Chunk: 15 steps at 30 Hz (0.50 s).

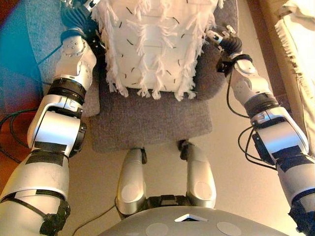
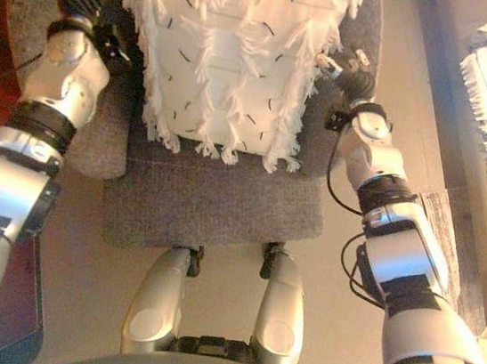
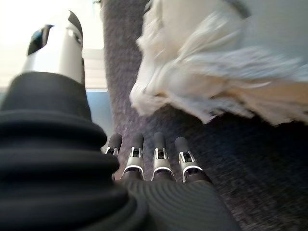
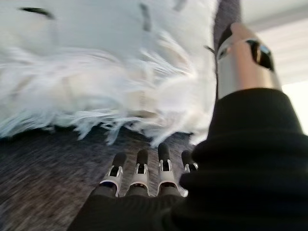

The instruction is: Pick up the cushion and take it to the sofa

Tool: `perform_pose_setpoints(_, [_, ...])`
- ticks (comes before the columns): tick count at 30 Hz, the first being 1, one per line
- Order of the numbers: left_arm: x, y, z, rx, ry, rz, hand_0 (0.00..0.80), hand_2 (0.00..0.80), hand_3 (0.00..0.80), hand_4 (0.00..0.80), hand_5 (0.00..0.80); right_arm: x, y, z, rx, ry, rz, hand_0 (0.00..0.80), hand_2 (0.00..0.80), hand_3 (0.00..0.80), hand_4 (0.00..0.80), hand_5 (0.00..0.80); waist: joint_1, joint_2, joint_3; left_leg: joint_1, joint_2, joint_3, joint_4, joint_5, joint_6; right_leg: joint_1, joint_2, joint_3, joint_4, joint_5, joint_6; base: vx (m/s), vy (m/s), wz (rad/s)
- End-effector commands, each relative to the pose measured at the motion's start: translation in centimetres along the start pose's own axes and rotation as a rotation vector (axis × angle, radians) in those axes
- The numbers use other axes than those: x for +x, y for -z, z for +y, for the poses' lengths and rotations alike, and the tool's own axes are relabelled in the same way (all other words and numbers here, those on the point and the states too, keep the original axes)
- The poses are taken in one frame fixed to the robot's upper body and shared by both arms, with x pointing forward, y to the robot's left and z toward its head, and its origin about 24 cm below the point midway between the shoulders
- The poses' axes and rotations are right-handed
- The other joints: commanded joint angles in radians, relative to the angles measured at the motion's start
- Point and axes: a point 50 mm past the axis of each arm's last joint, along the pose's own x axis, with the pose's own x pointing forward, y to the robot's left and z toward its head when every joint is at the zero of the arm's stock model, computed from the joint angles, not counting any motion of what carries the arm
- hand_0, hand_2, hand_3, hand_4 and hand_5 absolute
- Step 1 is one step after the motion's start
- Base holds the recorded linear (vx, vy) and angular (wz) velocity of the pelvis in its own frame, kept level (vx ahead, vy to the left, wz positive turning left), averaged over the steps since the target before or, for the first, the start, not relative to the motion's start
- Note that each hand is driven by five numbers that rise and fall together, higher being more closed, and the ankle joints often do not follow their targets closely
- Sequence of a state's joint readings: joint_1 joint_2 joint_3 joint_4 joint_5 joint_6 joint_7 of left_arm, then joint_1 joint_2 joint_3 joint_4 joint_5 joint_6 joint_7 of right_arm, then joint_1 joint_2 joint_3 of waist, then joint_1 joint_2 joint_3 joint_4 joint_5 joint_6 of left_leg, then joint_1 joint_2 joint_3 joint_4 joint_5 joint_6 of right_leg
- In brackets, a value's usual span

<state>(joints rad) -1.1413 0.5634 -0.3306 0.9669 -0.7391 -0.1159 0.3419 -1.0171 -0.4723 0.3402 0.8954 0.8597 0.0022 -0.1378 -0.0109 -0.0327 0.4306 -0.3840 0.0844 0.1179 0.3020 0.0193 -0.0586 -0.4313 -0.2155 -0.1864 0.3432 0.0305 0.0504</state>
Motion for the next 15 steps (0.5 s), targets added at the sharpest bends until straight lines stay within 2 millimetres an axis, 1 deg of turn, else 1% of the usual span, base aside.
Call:
perform_pose_setpoints(1, [0.3,-1.3,2.0,0.106,-0.057,-0.099,0.000,0.000,0.000,0.000,0.000,-0.6,-1.1,-2.5,0.023,0.054,-0.095,0.000,0.000,0.000,0.000,0.000,-0.001,0.000,-0.085,0.045,0.006,0.031,0.075,-0.142,-0.035,0.092,-0.084,0.007,-0.048,-0.058,0.123,0.073,0.002,0.11])
perform_pose_setpoints(2, [0.3,-1.5,2.5,0.168,-0.077,-0.124,0.000,0.000,0.000,0.000,0.000,-0.8,-0.8,-3.0,0.010,0.065,-0.096,0.000,0.000,0.000,0.000,0.000,-0.003,-0.003,-0.095,0.061,0.003,0.031,0.062,-0.139,-0.034,0.108,-0.082,0.003,-0.064,-0.054,0.123,0.084,0.010,0.09])
perform_pose_setpoints(4, [0.1,-1.6,3.7,0.178,-0.089,-0.150,0.000,0.000,0.000,0.000,0.000,-1.5,-0.2,-3.9,0.011,0.079,-0.100,0.000,0.000,0.000,0.000,0.000,-0.005,-0.009,-0.112,0.098,-0.003,0.031,0.033,-0.134,-0.032,0.146,-0.077,-0.006,-0.101,-0.044,0.124,0.105,0.018,0.02])
perform_pose_setpoints(5, [-0.3,-1.4,4.2,0.160,-0.077,-0.161,0.000,0.000,0.000,0.000,0.000,-2.3,0.5,-4.5,0.004,0.086,-0.107,0.000,0.000,0.000,0.000,0.000,-0.006,-0.011,-0.125,0.123,-0.005,0.033,0.011,-0.129,-0.032,0.174,-0.071,-0.013,-0.129,-0.037,0.123,0.117,0.018,-0.01])
perform_pose_setpoints(8, [-1.5,0.0,4.6,0.127,-0.026,-0.168,0.000,0.000,0.000,0.000,0.000,-3.7,2.2,-5.0,-0.002,0.076,-0.095,0.000,0.000,0.000,0.000,0.000,-0.005,-0.010,-0.151,0.179,-0.011,0.037,-0.048,-0.115,-0.028,0.233,-0.055,-0.022,-0.186,-0.019,0.124,0.125,0.010,0.00])
perform_pose_setpoints(10, [-3.8,3.1,5.1,0.073,0.057,-0.118,0.000,0.000,0.000,0.000,0.000,-6.0,5.1,-5.4,-0.025,0.037,-0.059,0.000,0.000,0.000,0.000,0.000,0.001,-0.009,-0.196,0.258,-0.026,0.043,-0.132,-0.092,-0.018,0.312,-0.031,-0.032,-0.248,-0.006,0.122,0.198,0.004,0.02])
perform_pose_setpoints(11, [-4.5,3.9,5.2,0.054,0.075,-0.103,0.000,0.000,0.000,0.000,0.000,-6.7,5.8,-5.6,-0.025,0.027,-0.049,0.000,0.000,0.000,0.000,0.000,0.001,-0.010,-0.209,0.273,-0.029,0.045,-0.150,-0.083,-0.015,0.324,-0.026,-0.032,-0.259,0.000,0.120,0.225,-0.002,0.01])
perform_pose_setpoints(12, [-6.1,5.6,5.5,0.031,0.097,-0.068,0.000,0.000,0.000,0.000,0.000,-8.1,7.3,-5.8,-0.007,0.006,-0.022,0.000,0.000,0.000,0.000,0.000,0.003,-0.010,-0.235,0.304,-0.033,0.046,-0.170,-0.078,-0.011,0.354,-0.016,-0.032,-0.271,0.000,0.117,0.209,-0.009,0.01])
perform_pose_setpoints(13, [-7.4,7.0,5.7,0.011,0.118,-0.036,0.000,0.000,0.000,0.000,0.000,-9.2,8.5,-5.9,0.015,-0.009,0.001,0.000,0.000,0.000,0.000,0.000,0.004,-0.012,-0.260,0.320,-0.037,0.048,-0.184,-0.070,-0.007,0.370,-0.009,-0.031,-0.282,0.005,0.113,0.240,-0.009,0.02])
perform_pose_setpoints(14, [-8.5,8.1,5.7,-0.021,0.138,0.002,0.000,0.000,0.000,0.000,0.000,-10.1,9.4,-5.9,0.036,-0.013,0.017,0.000,0.000,0.000,0.000,0.000,0.005,-0.014,-0.281,0.340,-0.041,0.050,-0.198,-0.068,-0.001,0.388,-0.002,-0.029,-0.292,0.007,0.111,0.174,-0.004,0.06])
perform_pose_setpoints(15, [-9.3,8.9,5.6,-0.043,0.155,0.028,0.000,0.000,0.000,0.000,0.000,-10.6,10.0,-6.0,0.055,-0.011,0.027,0.000,0.000,0.000,0.000,0.000,0.005,-0.014,-0.295,0.356,-0.044,0.051,-0.211,-0.066,0.002,0.403,0.003,-0.030,-0.302,0.009,0.110,0.145,0.002,0.09])
